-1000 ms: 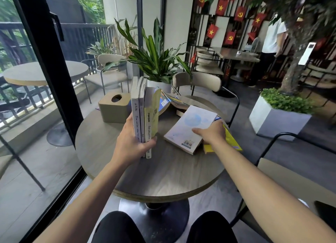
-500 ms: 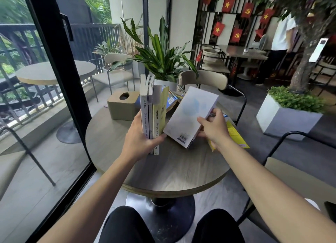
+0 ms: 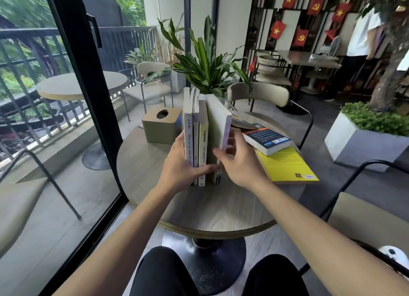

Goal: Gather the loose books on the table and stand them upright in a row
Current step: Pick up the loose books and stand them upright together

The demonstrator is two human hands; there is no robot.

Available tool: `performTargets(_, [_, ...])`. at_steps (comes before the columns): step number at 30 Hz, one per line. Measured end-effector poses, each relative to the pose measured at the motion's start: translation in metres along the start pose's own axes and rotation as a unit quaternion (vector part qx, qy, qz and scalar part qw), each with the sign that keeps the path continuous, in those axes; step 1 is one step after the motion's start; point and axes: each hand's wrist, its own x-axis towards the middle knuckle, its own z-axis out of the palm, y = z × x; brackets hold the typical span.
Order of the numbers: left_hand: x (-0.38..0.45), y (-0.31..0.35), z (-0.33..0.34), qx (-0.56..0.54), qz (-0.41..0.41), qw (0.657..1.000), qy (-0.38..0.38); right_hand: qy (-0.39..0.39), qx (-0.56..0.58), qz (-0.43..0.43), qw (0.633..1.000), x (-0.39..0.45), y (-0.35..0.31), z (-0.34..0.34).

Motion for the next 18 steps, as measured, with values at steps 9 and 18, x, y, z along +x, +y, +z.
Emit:
performTargets(9, [0.0016,0.0061,-0.0024,-0.025,0.027,0.999,-0.018,-0.076,0.089,0.064,0.991,0.0042,-0.0027,0.0007])
performTargets(18, [-0.0020,0.0020,0.0053,0.011,0.023,1.000,0.010,-0.090,0.063,0.042,0.993,0.0048,-0.0004,-0.0015])
